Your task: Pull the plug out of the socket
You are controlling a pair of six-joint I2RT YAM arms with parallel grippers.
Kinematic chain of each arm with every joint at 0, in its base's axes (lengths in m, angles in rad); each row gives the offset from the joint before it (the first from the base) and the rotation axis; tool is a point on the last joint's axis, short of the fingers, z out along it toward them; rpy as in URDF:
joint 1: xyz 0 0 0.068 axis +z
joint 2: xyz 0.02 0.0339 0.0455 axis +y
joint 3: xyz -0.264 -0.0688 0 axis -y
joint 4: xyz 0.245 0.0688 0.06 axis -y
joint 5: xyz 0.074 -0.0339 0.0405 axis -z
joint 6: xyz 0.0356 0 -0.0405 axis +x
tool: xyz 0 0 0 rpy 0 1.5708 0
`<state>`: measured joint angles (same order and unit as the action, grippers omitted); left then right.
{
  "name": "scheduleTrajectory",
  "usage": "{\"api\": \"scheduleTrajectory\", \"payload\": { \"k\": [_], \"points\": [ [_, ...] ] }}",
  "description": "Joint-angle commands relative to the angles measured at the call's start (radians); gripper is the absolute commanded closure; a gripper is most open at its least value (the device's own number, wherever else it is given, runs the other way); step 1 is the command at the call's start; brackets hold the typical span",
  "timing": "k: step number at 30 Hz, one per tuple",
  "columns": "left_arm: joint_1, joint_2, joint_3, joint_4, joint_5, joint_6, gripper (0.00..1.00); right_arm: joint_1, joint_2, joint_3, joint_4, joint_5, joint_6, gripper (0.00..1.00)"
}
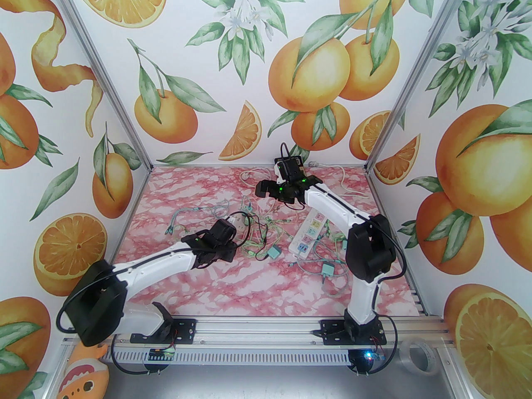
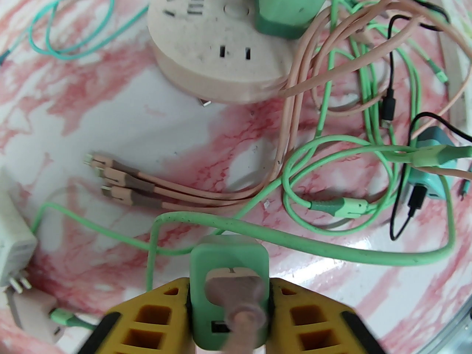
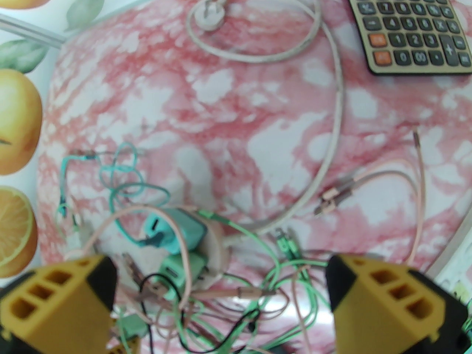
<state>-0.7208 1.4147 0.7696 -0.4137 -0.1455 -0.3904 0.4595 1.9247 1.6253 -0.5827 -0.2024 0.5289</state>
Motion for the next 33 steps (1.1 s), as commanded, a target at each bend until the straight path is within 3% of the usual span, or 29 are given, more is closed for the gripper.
{"api": "scheduleTrajectory", "payload": {
  "k": [1,3,6,12,21,27,29,33],
  "points": [
    [-0.005,-0.017,0.012,0.025,0.004,0.007,0.26,0.008,0.015,0.022,-0.028,0.003,-0.018,0.00],
    [0.001,-0.044,0.033,-0.007,-0.016,0.018,0.14,0.012,0.014,0.020,-0.028,0.001,-0.017,0.00],
    [0.046,-0.090,0.080,-0.052,-0.006,0.039,0.06,0.027,0.020,0.022,-0.028,0.000,-0.011,0.00],
    [0.222,-0.093,0.222,-0.072,0.159,0.074,0.07,0.082,0.020,0.024,-0.048,0.024,-0.001,0.00],
    [0.422,0.077,0.334,0.040,0.282,0.033,0.10,0.179,0.021,0.064,-0.147,0.194,0.046,0.00],
    [0.476,0.224,0.353,0.097,0.340,0.002,0.13,0.228,0.085,0.119,-0.229,0.195,0.113,0.00],
    [0.478,0.247,0.352,0.108,0.351,0.005,0.13,0.244,0.098,0.121,-0.242,0.204,0.129,0.05],
    [0.484,0.268,0.343,0.126,0.370,0.009,0.13,0.254,0.132,0.125,-0.250,0.179,0.192,0.29]
  ]
}}
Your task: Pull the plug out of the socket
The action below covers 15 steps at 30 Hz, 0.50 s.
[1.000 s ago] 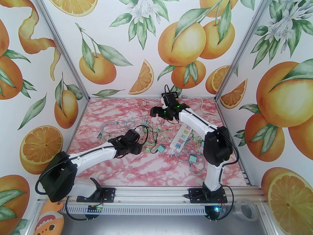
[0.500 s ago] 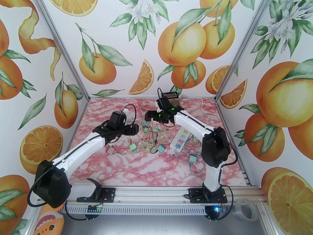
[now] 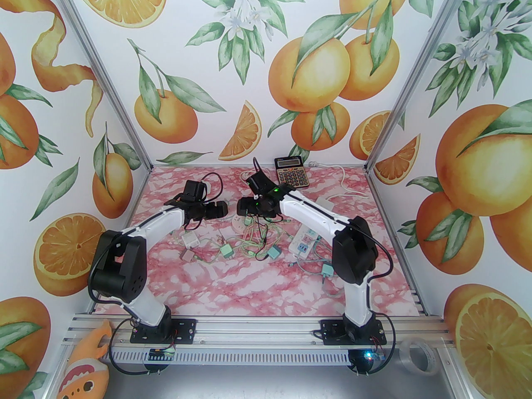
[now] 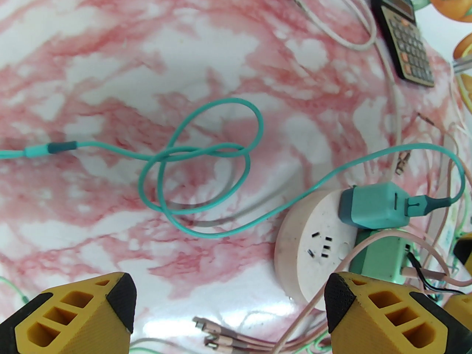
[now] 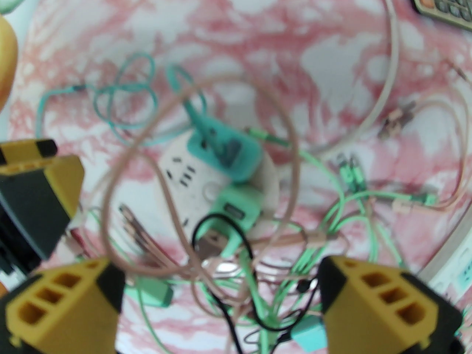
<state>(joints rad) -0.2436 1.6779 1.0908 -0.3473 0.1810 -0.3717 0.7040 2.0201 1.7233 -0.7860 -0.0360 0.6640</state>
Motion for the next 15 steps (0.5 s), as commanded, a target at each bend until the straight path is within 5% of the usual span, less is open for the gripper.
{"api": "scheduleTrajectory", "payload": {
  "k": [1,15],
  "points": [
    [0.010,0.007,0.018,0.066,0.049,-0.009,0.13,0.013,0.049,0.034,-0.048,0.013,0.072,0.31],
    [0.020,-0.010,-0.015,0.112,0.125,-0.043,0.14,0.008,0.181,0.119,-0.037,0.033,0.151,0.42]
  ]
}}
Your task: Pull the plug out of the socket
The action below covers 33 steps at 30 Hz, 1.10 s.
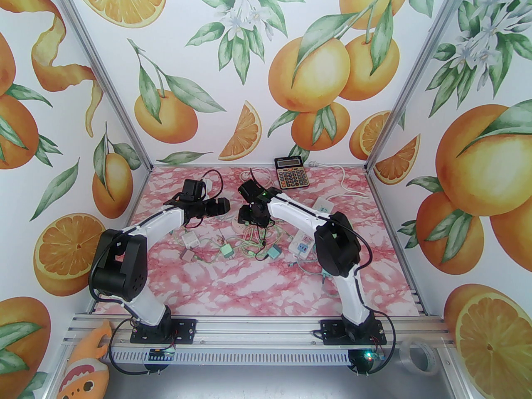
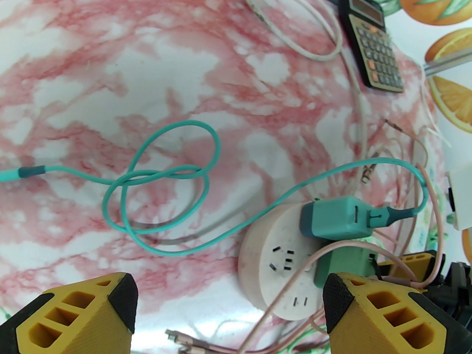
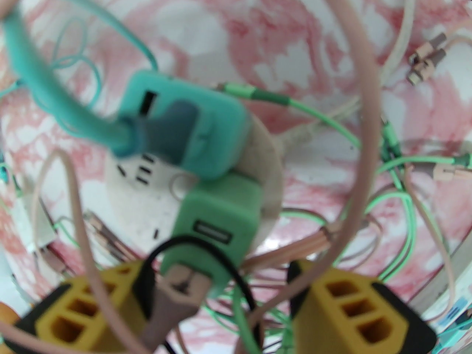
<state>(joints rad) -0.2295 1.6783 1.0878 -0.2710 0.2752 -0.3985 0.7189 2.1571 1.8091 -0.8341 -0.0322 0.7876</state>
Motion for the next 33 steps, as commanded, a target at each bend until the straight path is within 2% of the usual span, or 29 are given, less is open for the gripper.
{"api": "scheduleTrajectory", "payload": {
  "k": [1,4,10,11,13,20,22,27,33],
  "points": [
    [0.005,-0.013,-0.014,0.037,0.034,-0.018,0.15,-0.009,0.049,0.034,0.020,0.031,0.023,0.47],
    [0.005,-0.012,-0.016,0.039,0.039,-0.020,0.15,-0.021,0.060,0.032,0.045,0.017,0.022,0.53],
    [0.005,-0.019,-0.021,0.045,0.044,-0.026,0.15,-0.037,0.084,0.056,0.006,0.053,0.002,0.54],
    [0.005,-0.020,-0.022,0.045,0.044,-0.025,0.15,-0.041,0.084,0.055,0.005,0.054,-0.006,0.56],
    [0.005,-0.019,-0.024,0.047,0.047,-0.029,0.15,-0.050,0.080,0.048,0.010,0.052,-0.044,0.64],
    [-0.005,-0.009,-0.032,0.060,0.058,-0.040,0.16,-0.066,0.054,0.048,0.035,-0.001,-0.229,0.66],
    [-0.010,-0.005,-0.032,0.066,0.066,-0.042,0.16,-0.066,0.046,0.047,0.035,-0.013,-0.287,0.69],
    [-0.011,0.010,-0.030,0.080,0.072,-0.051,0.17,-0.077,0.021,0.026,0.044,-0.019,-0.407,0.68],
    [-0.030,0.055,-0.029,0.129,0.136,-0.081,0.23,-0.090,0.038,0.059,0.026,-0.045,-0.399,0.67]
  ]
}}
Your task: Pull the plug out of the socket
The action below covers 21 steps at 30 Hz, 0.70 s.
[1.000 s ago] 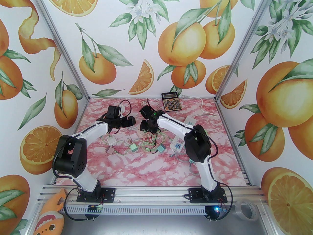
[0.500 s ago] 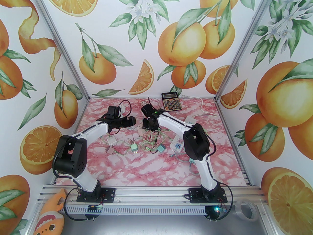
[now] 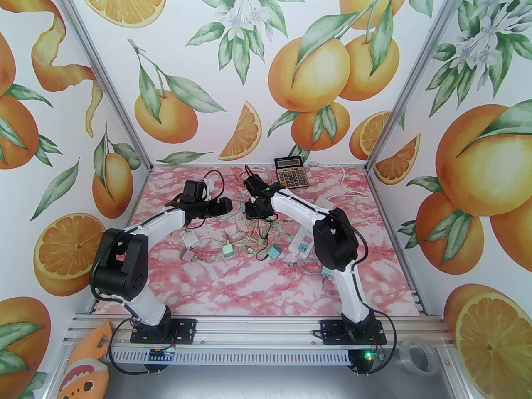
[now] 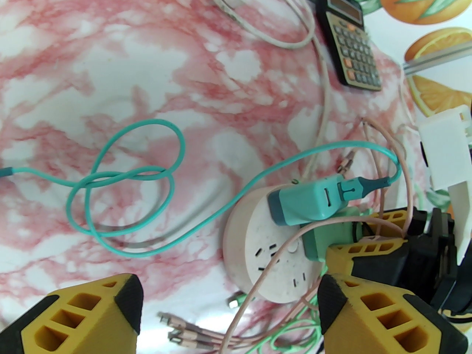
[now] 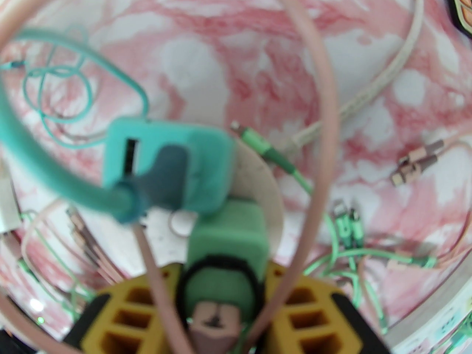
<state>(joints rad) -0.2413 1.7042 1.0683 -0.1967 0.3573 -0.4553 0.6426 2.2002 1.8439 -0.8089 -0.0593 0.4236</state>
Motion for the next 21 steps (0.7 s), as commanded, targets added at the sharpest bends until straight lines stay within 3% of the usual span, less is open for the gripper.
{"api": "scheduleTrajectory", "payload": {
  "k": [1,11,14,21],
  "points": [
    [-0.028,0.034,-0.008,0.061,0.062,-0.022,0.24,-0.015,-0.002,0.026,0.001,-0.021,-0.031,0.67],
    [-0.096,0.131,0.024,0.034,0.098,-0.024,0.34,-0.018,0.024,0.056,-0.001,-0.035,-0.017,0.66],
    [-0.098,0.131,0.017,0.044,0.099,-0.034,0.42,-0.019,0.023,0.056,0.001,-0.037,-0.014,0.66],
    [-0.105,0.186,0.051,0.002,0.062,-0.009,0.38,-0.019,0.023,0.053,0.008,-0.054,-0.010,0.65]
  ]
}}
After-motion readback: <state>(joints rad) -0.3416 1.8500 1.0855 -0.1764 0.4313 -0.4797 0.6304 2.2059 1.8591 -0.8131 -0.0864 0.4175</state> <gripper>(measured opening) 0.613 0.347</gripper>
